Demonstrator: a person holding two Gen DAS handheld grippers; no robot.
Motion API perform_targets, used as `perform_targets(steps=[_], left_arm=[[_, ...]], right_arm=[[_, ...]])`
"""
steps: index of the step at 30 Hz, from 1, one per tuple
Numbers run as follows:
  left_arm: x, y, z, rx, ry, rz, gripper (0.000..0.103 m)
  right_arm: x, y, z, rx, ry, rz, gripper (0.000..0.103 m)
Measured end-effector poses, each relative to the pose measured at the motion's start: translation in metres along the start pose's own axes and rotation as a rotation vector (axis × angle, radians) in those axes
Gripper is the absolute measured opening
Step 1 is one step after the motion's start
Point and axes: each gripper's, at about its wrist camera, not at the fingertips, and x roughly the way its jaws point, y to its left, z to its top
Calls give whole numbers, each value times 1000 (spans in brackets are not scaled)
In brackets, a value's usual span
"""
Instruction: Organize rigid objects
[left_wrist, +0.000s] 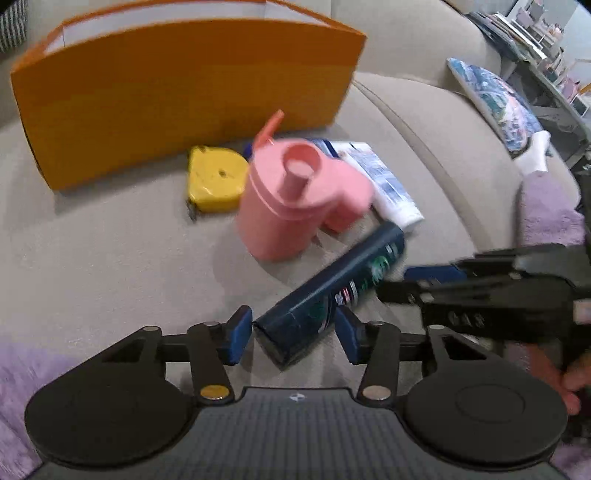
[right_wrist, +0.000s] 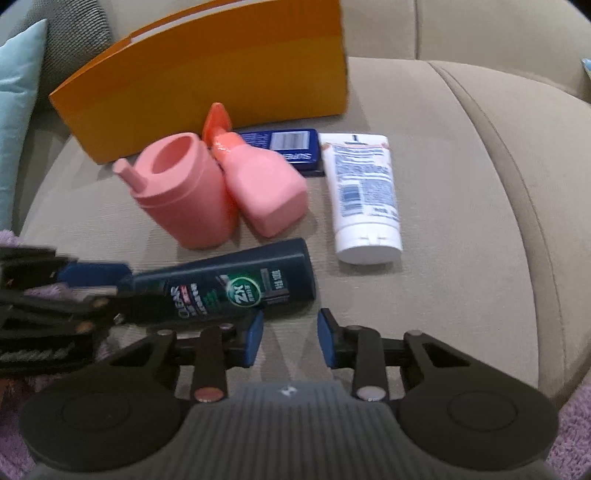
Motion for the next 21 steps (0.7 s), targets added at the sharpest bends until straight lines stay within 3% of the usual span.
perform_targets(steps=[8, 12, 16, 21], left_arm=[[10, 1, 2, -32, 31, -41, 52], [20, 2, 13, -39, 34, -68, 62], [28, -7, 20, 10, 38, -80, 63], [38, -16, 23, 43, 52, -90, 59]], right_arm=[[-2, -1, -3, 9, 7, 21, 34], [-1, -4, -4, 19, 9, 11, 34], [2, -10, -1, 40, 3, 17, 32], [7, -20, 4, 85, -2, 28, 21]])
